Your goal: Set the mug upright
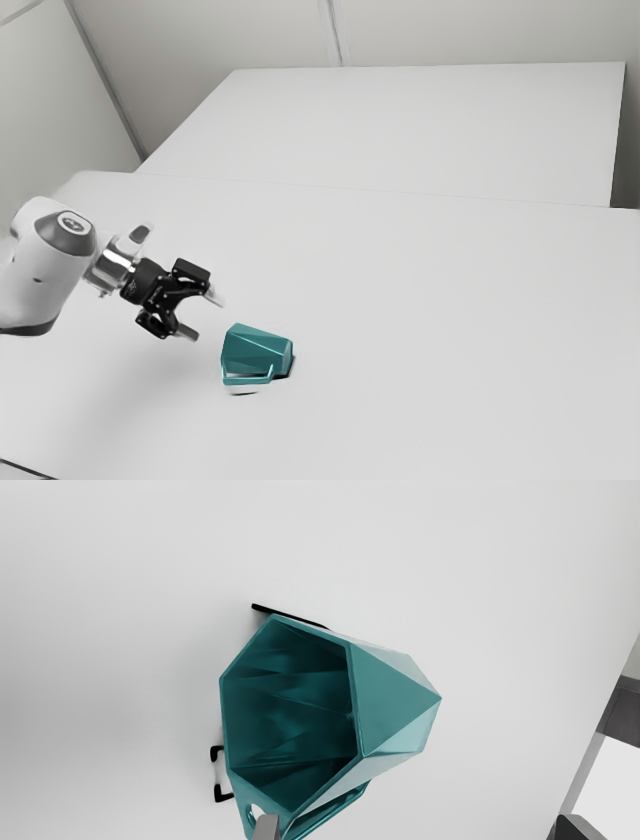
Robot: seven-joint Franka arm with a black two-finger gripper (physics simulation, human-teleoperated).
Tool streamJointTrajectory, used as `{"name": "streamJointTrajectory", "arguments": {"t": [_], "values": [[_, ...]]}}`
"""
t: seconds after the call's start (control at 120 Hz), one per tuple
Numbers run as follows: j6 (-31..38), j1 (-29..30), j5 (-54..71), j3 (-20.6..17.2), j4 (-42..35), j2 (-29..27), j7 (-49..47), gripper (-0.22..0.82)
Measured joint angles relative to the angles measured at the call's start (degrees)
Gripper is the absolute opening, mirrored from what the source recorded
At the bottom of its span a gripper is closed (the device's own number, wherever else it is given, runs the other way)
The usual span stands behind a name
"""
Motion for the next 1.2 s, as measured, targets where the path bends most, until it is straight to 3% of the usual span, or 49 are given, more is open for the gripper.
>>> {"name": "streamJointTrajectory", "arguments": {"t": [0.25,0.492,1.033,1.2], "values": [[4.3,0.7,-7.1,0.2,-1.2,5.9,12.6,0.60],[5.1,0.3,-15.8,0.1,-5.9,5.0,20.9,0.60],[4.6,-3.2,-24.9,0.2,-6.3,5.0,28.3,0.60],[5.0,-3.9,-26.3,0.2,-6.7,5.2,29.4,0.42]]}}
